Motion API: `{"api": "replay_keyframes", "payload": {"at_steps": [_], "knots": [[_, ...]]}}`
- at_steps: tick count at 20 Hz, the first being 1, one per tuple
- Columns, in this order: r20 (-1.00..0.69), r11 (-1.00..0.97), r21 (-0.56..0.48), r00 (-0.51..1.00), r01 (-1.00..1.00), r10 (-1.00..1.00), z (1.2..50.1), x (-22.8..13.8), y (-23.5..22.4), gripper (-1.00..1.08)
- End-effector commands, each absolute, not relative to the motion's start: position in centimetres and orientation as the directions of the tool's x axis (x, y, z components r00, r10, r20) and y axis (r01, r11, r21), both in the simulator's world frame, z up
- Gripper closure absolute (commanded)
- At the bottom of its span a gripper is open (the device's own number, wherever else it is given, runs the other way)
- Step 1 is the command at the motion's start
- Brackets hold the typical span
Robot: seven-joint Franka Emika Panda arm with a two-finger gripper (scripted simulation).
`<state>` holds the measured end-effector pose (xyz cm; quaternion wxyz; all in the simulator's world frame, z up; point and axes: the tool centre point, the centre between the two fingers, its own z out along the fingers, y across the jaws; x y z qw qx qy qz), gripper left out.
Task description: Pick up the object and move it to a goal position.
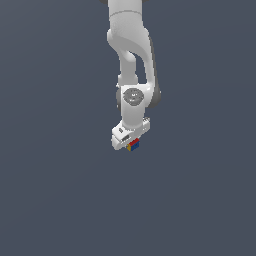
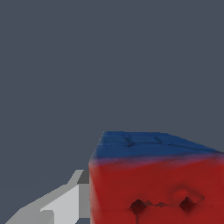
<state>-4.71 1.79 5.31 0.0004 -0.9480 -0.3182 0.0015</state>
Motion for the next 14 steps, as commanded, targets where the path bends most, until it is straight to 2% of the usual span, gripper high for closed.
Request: {"api": "replay_keyframes", "payload": {"at_steps": [1,14], "knots": [[-0.001,-0.797,0.000,0.797,0.603,0.603,5.7,-6.3,1.6,1.08],[-0.001,-0.798,0.000,0.798,0.603,0.603,7.0,-12.7,1.0,1.08]]}}
